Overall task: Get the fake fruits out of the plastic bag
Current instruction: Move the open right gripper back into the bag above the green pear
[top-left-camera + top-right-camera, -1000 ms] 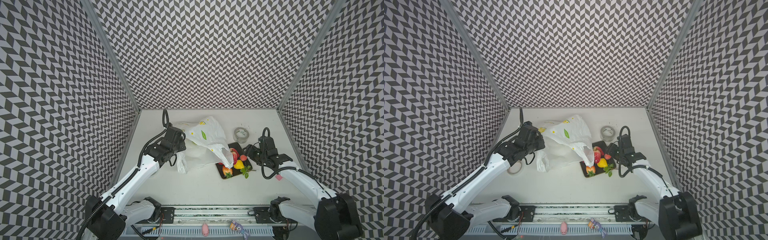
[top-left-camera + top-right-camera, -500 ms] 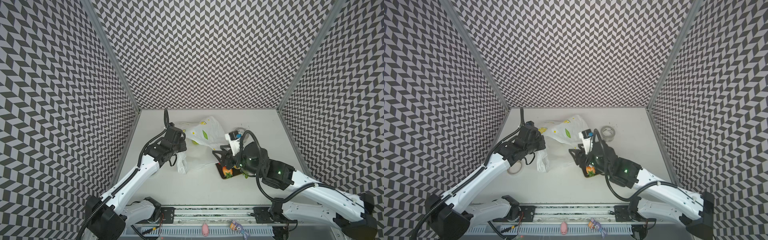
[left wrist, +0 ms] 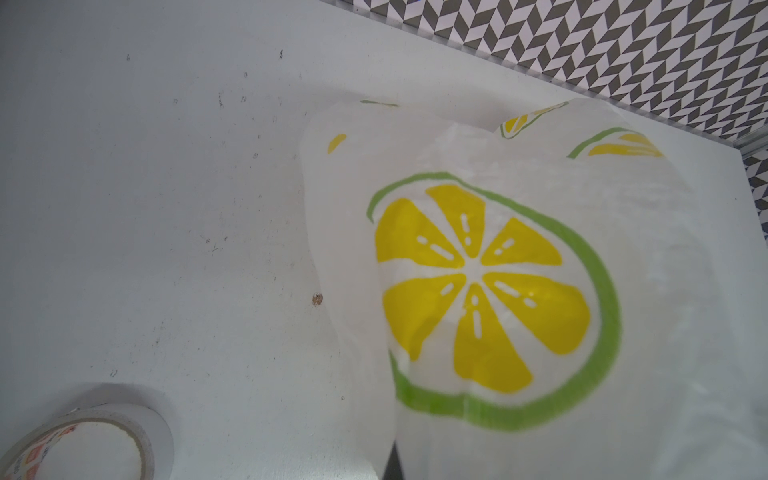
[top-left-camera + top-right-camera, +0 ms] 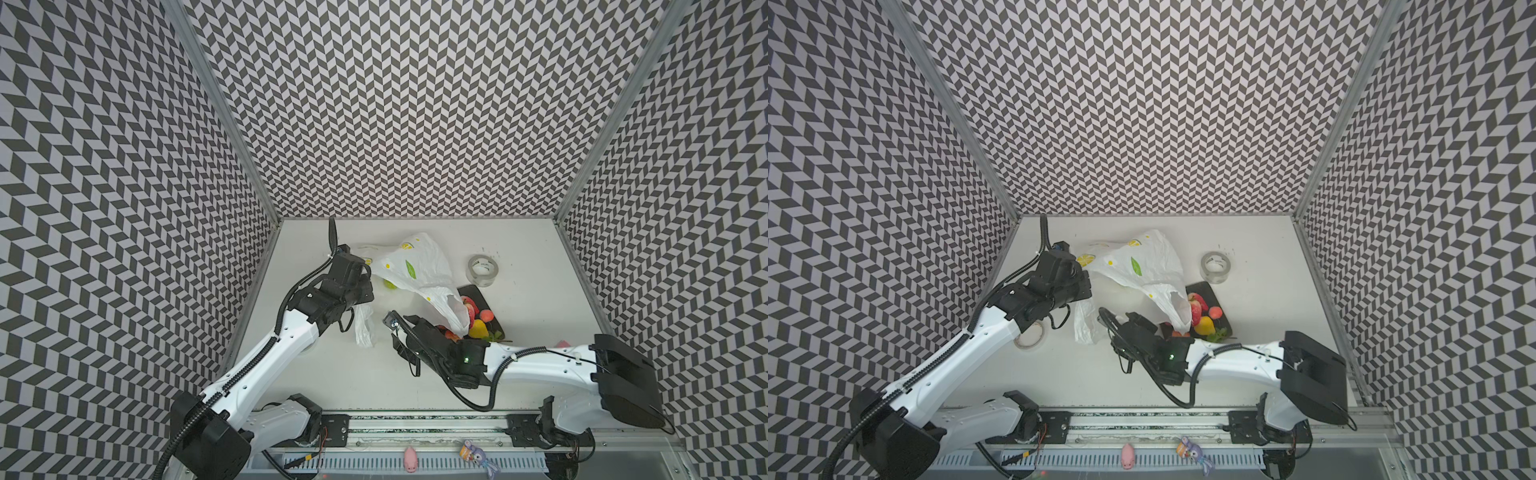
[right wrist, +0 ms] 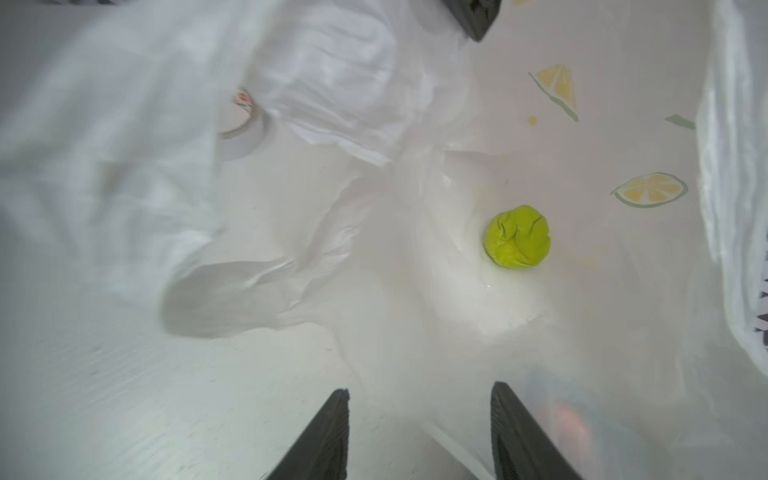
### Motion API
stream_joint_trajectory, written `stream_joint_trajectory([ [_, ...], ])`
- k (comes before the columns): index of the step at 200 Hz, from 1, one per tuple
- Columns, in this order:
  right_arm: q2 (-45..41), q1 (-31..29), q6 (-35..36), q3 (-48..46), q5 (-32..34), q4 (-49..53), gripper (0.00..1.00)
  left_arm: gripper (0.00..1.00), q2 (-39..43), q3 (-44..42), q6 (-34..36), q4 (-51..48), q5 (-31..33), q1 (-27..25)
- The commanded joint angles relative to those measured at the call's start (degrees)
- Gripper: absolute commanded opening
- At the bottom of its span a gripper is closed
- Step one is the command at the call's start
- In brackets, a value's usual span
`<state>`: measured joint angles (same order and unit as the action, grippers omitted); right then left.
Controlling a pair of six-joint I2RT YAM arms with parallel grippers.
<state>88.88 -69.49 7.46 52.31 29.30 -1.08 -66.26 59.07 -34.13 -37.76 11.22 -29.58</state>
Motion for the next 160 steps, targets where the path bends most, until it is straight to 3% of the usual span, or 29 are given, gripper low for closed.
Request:
stream_joint_trajectory([
  [1,4.2,2.6,-0.3,2.9,3.4,-3.6,0.53,0.0,1.3,0.9,-0.1,0.1,0.1,0.1],
  [51,15.0,7.6,-6.8,11.0,-0.5,2.1,0.55,0.0,1.8,0.6,-1.1,0.1,-1.3,0.1],
  [76,16.7,11.2,-14.3,13.3,-3.9,3.7,0.59,0.0,2.4,0.6,-1.5,-0.1,-1.6,-0.2],
  [88,16.7,13.8,-20.9,13.6,-8.0,3.6,0.63,0.0,2.8,0.4,-1.7,-0.2,-1.8,-0.4],
  [106,17.0,17.7,-34.4,12.5,-19.6,-0.6,0.65,0.0,3.2,-0.5,-2.0,0.5,-2.4,-0.7],
  [131,18.7,18.6,-45.1,14.1,-18.8,-2.7,0.7,0.0,3.3,-1.1,-2.3,0.7,-2.8,-1.2],
  [160,20.8,19.9,-52.7,15.6,-20.2,-7.2,0.77,0.0,3.4,-1.5,-2.4,1.3,-3.5,-1.9],
])
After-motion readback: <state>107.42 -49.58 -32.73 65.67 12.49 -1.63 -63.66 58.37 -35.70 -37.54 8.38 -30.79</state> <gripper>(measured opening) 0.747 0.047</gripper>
